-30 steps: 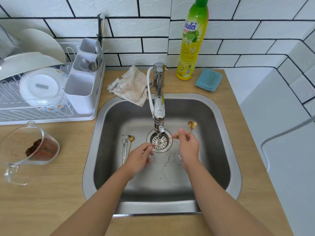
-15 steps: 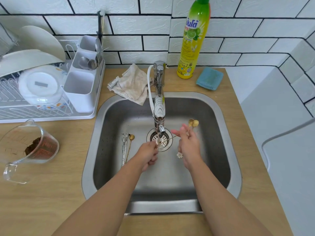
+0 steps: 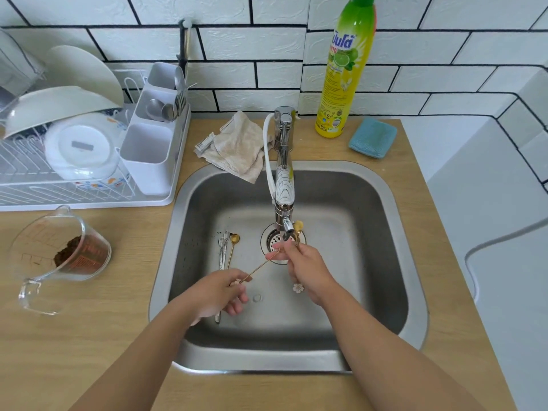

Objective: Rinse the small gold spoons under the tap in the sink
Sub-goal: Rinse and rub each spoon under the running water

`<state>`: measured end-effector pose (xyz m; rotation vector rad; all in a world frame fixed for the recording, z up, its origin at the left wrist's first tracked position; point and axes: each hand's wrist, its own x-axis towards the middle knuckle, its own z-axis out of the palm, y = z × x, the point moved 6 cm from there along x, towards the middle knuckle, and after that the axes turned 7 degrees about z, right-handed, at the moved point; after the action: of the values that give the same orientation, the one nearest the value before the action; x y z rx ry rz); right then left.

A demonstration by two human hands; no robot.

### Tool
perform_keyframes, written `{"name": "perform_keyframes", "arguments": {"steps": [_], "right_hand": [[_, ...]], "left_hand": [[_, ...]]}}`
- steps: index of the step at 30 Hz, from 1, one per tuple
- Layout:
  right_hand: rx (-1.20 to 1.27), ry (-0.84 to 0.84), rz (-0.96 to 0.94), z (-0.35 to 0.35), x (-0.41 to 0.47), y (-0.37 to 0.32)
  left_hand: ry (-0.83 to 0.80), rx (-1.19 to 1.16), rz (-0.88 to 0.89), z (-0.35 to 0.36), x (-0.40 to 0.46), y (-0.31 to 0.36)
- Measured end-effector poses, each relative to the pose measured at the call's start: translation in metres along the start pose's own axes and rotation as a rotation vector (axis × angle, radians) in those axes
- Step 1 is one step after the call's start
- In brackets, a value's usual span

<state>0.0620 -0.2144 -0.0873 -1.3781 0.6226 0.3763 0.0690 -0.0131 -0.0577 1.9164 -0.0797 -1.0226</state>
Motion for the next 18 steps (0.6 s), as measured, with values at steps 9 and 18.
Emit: {"name": "perform_keyframes", "arguments": {"steps": [9, 18], "right_hand": [[0.499, -0.04, 0.086, -0.003, -0.005, -0.006], [0.585, 0.07, 0.041, -0.015, -0.006, -0.011]], "left_hand": [[0.078, -0.354, 0.126, 0.057, 0.021, 0.044], [0.228, 0.054, 0.118, 0.058, 0.039, 0.041]]}}
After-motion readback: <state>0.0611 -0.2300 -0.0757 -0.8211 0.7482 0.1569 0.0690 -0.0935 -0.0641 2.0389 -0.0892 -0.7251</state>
